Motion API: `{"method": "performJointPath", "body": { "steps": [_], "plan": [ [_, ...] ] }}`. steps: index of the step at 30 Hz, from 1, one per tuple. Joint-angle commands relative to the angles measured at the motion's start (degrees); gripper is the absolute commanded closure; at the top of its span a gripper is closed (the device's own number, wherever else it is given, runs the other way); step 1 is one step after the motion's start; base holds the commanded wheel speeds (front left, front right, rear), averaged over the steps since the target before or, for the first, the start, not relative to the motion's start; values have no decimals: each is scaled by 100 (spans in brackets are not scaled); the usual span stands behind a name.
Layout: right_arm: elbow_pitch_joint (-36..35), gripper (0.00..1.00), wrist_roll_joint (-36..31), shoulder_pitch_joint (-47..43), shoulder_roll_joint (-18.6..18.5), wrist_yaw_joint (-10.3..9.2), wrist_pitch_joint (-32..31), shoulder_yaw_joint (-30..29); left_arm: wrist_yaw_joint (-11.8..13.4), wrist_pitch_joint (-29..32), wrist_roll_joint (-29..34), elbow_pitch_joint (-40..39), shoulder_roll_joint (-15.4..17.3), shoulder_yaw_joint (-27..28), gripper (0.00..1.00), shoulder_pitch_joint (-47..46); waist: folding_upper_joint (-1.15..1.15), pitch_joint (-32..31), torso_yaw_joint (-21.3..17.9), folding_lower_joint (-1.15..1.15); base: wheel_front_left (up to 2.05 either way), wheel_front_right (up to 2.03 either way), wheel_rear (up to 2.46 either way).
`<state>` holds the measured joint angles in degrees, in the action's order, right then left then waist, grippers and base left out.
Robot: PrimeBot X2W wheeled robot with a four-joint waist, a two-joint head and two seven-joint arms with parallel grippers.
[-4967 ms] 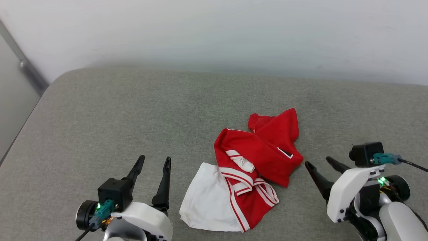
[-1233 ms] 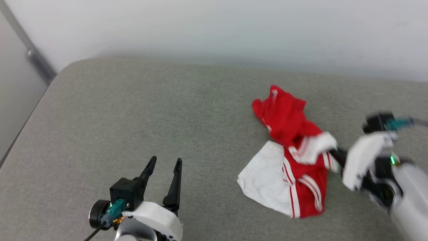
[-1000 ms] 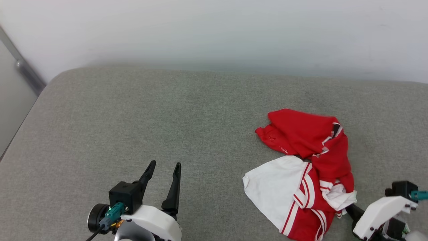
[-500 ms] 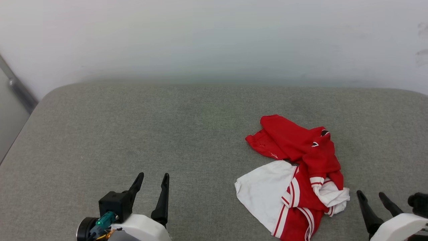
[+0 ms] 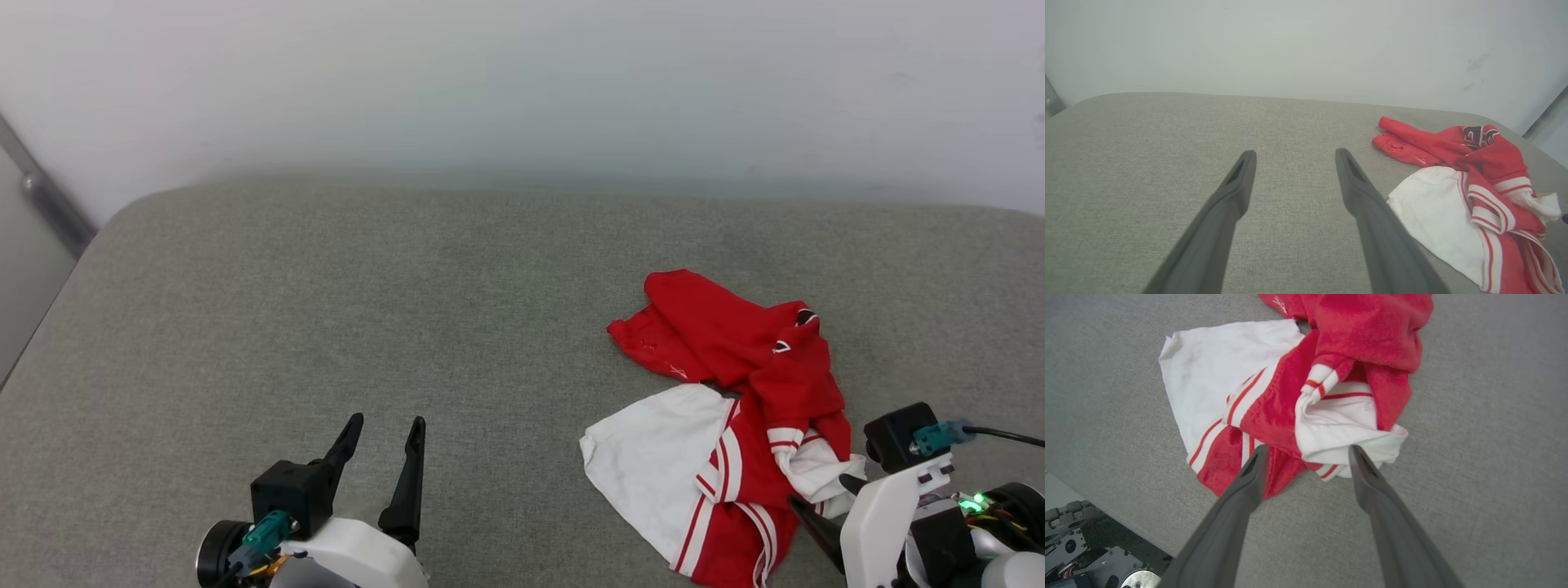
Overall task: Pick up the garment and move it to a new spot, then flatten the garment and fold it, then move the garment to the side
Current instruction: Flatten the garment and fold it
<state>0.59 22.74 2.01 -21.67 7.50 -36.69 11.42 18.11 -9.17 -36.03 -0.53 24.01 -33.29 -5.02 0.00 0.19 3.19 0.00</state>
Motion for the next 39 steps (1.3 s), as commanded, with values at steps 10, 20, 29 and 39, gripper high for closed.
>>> {"method": "performJointPath", "body": {
  "steps": [10,20,29,39],
  "plan": [
    [537,100,78,506,-47,-2,-24,-124,3,-124,-30,109,-60,40,0,-103,0,226,106,0,0,0,0],
    [166,100,87,468,321,-2,52,-1753,23,-150,-31,102,-42,49,0,-132,0,199,-78,0,0,0,0],
    [1084,100,-92,168,1173,-1,-266,-4051,-16,-143,-36,108,-48,12,0,-219,0,336,-91,0,0,0,0],
    [1723,0,-141,418,1102,-2,1387,-3793,9,-141,-34,144,19,40,0,-245,0,372,-48,0,0,0,0]
  ]
}}
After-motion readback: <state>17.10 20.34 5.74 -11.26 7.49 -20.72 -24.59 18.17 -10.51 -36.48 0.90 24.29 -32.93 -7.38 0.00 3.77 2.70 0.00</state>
